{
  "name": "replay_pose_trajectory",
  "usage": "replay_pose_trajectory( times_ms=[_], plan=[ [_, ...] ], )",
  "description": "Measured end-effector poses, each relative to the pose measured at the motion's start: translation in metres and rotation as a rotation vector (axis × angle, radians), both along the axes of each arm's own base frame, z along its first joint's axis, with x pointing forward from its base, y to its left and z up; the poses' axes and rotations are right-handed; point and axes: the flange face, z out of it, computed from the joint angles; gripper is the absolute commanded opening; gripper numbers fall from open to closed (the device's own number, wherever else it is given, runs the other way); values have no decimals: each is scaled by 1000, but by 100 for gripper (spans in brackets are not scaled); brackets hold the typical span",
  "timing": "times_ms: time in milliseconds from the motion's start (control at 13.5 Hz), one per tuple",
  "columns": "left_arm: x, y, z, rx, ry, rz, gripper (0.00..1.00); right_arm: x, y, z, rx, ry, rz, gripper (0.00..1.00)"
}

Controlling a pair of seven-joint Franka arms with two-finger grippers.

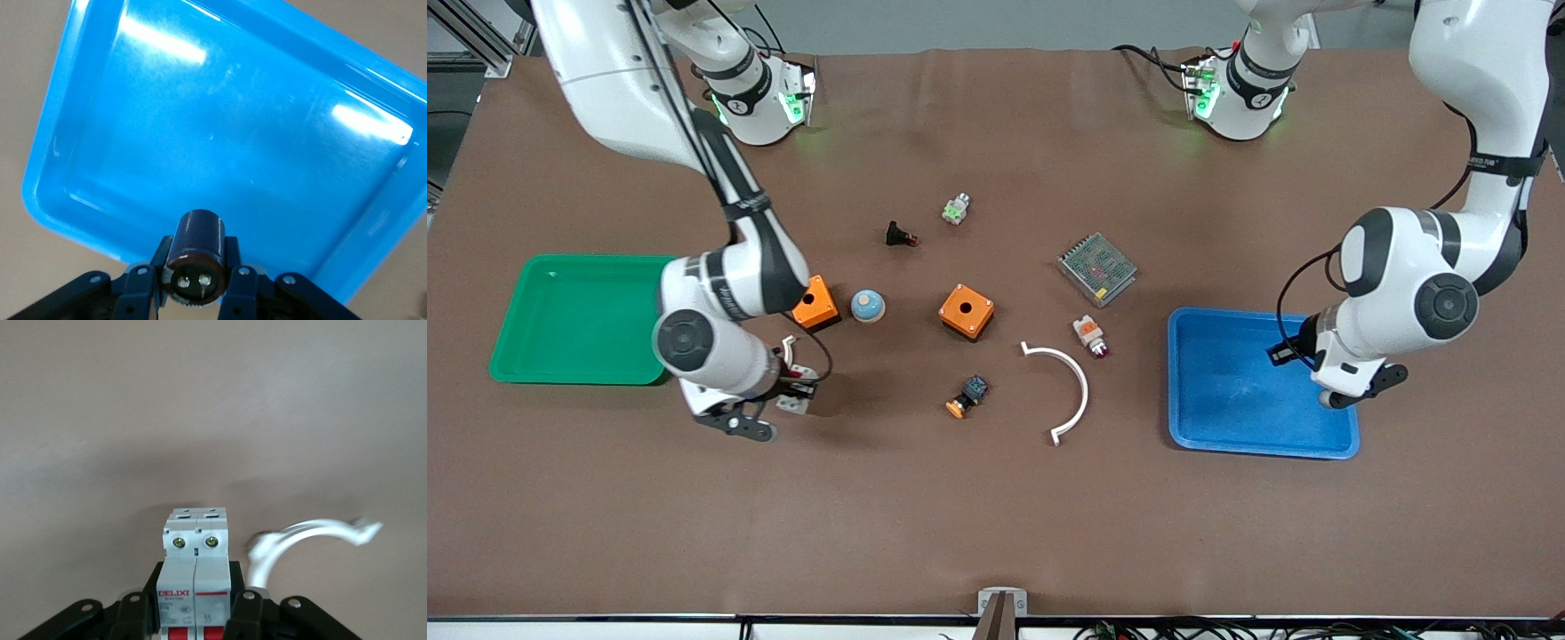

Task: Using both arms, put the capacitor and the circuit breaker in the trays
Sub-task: 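Carry the capacitor to the blue tray while the right gripper carries the breaker, then release the capacitor in the blue tray while the right gripper releases the breaker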

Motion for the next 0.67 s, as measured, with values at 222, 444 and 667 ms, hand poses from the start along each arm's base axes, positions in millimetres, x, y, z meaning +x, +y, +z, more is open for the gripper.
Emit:
replay_pose_trajectory(
  times_ms=[222,444,667],
  plan=[
    [4,16,-33,-22,-31,-38,0,4,-89,32,16,36,124,2],
    [4,15,-69,1,-45,-100,1,-3,-192,47,45,46,274,3],
    [2,14,-86,19,-30,-134,15,-23,-276,33,78,63,375,3]
  ],
)
